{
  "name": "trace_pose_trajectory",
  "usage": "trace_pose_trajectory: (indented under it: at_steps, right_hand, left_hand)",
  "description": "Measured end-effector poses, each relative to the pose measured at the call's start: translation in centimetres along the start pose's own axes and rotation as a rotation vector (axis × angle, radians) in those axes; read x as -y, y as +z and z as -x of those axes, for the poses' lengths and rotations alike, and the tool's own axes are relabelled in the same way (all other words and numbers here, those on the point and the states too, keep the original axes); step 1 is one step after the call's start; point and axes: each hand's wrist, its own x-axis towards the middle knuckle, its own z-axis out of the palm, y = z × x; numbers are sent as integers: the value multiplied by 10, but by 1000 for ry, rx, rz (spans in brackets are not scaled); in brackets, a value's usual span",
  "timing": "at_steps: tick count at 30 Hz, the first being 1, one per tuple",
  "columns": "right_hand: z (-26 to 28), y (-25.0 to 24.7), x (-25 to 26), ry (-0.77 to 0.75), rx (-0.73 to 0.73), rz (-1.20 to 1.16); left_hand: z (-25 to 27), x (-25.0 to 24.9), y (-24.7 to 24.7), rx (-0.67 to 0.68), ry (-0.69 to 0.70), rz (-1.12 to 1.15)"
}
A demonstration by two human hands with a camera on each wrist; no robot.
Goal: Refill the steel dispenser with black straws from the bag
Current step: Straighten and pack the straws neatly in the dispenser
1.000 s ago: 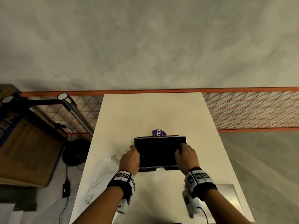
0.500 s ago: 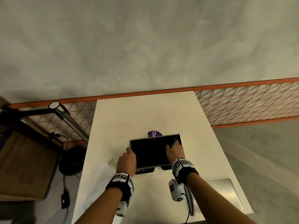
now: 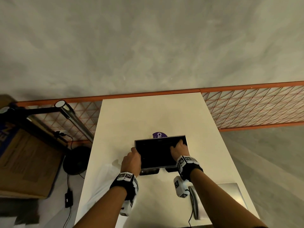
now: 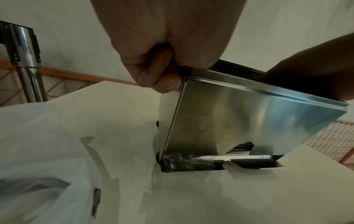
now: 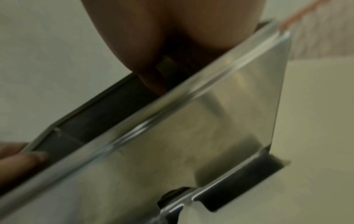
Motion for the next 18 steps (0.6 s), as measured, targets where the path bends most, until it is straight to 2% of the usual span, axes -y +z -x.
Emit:
trace_pose_trajectory:
  at_steps: [6,9,12,14,16,18]
  right_hand:
    - [5,0,-2,-9,38,144]
    - [2,-4,-4,-66,60,155]
    - [7,-8,-5,-143,77,274]
    - [14,-9,-4,-294,25,397]
    - [21,-5,-3,-533,-36,497]
    - [28,7,0,-748,39,543]
  left_hand:
    - [-11,-1,-5,29,-9,8]
    - [-21,-2,-9,52,-18,29]
    - [-31,-4,-14,64,-40,75]
    - [-36,-5,-15,63,-49,95]
    - [-36,-4,-14,57,-50,95]
    - [-36,-3,-13,48,-49,94]
